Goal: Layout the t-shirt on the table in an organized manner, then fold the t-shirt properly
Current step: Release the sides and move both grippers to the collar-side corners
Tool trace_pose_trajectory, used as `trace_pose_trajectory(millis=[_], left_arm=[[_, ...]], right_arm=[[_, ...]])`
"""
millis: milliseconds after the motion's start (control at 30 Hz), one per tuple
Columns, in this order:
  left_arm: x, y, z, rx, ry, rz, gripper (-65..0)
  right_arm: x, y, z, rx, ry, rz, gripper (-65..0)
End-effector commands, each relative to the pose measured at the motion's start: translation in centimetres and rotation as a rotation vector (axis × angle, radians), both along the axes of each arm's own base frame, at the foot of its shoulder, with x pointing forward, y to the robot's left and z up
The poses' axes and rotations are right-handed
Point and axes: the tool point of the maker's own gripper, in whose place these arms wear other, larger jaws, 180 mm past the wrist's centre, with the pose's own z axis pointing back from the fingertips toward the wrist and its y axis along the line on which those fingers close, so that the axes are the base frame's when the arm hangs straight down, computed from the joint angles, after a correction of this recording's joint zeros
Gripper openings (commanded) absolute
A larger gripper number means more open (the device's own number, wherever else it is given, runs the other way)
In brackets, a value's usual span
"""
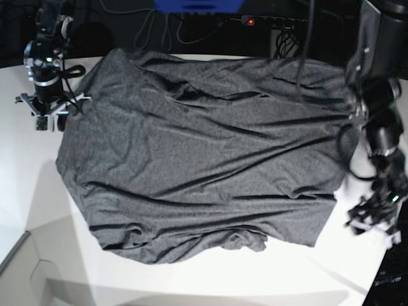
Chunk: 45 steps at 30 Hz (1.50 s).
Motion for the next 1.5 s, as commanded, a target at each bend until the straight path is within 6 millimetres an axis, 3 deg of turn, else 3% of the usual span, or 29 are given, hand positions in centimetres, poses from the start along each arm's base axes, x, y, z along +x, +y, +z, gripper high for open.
trace_pose_trajectory(millis=[0,67,200,300,467,700,900,1067,1233,1467], left_arm=[[0.5,0.0,3.2,0.017,-0.086,-0.029,-27.5],[-2.1,-0.8,4.1,0.048,-0.085,-0.083,-27.5],[-8.1,-3.6,5.0,0.135,-0.042,-0.181,-27.5],[-13.5,-4.9,4.0,0.164,0.015,-0.190,-27.5],[-21.8,-2.4,2.3,0.203,0.110,-0.040,-27.5],[-28.7,-2.1,-1.8,0.192,0.289,-0.027,-27.5],[-32.1,-2.9,-4.9,0.139,0.385,-0.026,-27.5],[-33.5,-4.8,-8.4,0.089,0.469,-0.164,-27.6],[-32.9,-5.0,-8.6,0.080,0.462,-0.176,-27.7],[-31.8,-5.0,-8.2,0.082,0.435,-0.178,-27.9]], right_arm=[[0.6,-0.5,2.1,-0.018,-0.070,-0.002,-45.8],[-0.1,-1.7,3.1,-0.035,-0.090,-0.043,-42.3],[-1.7,-2.2,5.0,-0.051,-0.130,-0.091,-36.0],[-3.2,-2.0,5.7,-0.068,-0.124,-0.094,-31.0],[-5.7,-0.4,5.5,-0.058,-0.089,-0.088,-29.2],[-7.2,-0.1,4.6,-0.048,-0.050,-0.094,-29.1],[-7.5,0.0,4.5,-0.043,-0.045,-0.098,-29.1],[-8.1,0.8,3.9,-0.020,-0.030,-0.093,-29.1],[-8.1,3.6,3.0,0.052,-0.003,0.010,-29.4],[-8.9,4.0,2.6,0.067,0.014,-0.002,-29.4]])
